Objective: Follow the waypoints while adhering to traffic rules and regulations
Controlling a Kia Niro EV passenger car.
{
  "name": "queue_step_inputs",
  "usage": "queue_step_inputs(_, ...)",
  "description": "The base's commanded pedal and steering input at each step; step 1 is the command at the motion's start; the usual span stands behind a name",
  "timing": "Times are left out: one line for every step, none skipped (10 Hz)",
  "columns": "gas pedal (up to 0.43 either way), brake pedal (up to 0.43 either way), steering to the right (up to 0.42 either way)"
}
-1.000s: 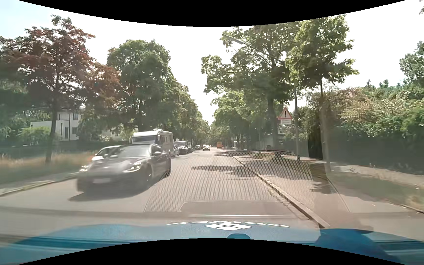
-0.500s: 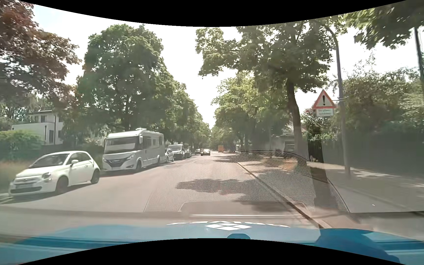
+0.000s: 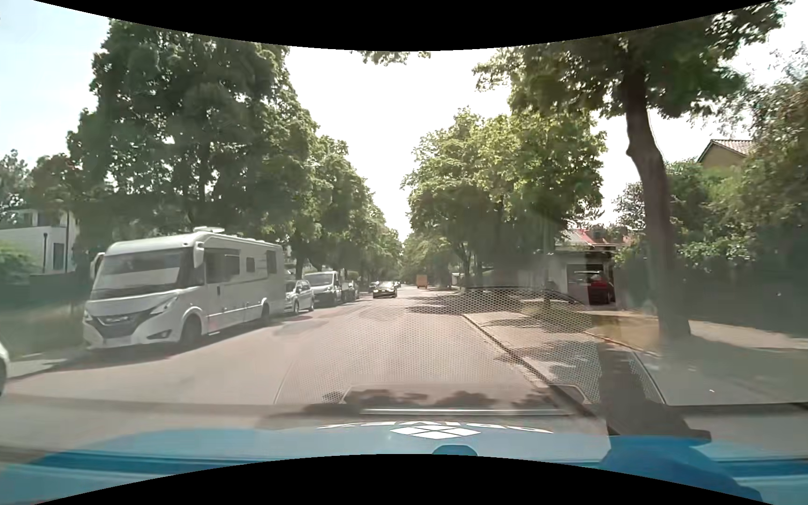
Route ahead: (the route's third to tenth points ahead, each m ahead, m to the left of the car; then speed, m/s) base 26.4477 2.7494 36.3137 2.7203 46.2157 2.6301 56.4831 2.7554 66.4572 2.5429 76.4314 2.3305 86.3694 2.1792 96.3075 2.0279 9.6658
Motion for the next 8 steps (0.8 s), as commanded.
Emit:
queue_step_inputs(0.169, 0.000, -0.004)
queue_step_inputs(0.169, 0.000, -0.004)
queue_step_inputs(0.169, 0.000, -0.004)
queue_step_inputs(0.169, 0.000, -0.004)
queue_step_inputs(0.169, 0.000, -0.004)
queue_step_inputs(0.169, 0.000, -0.004)
queue_step_inputs(0.169, 0.000, -0.004)
queue_step_inputs(0.157, 0.000, -0.004)
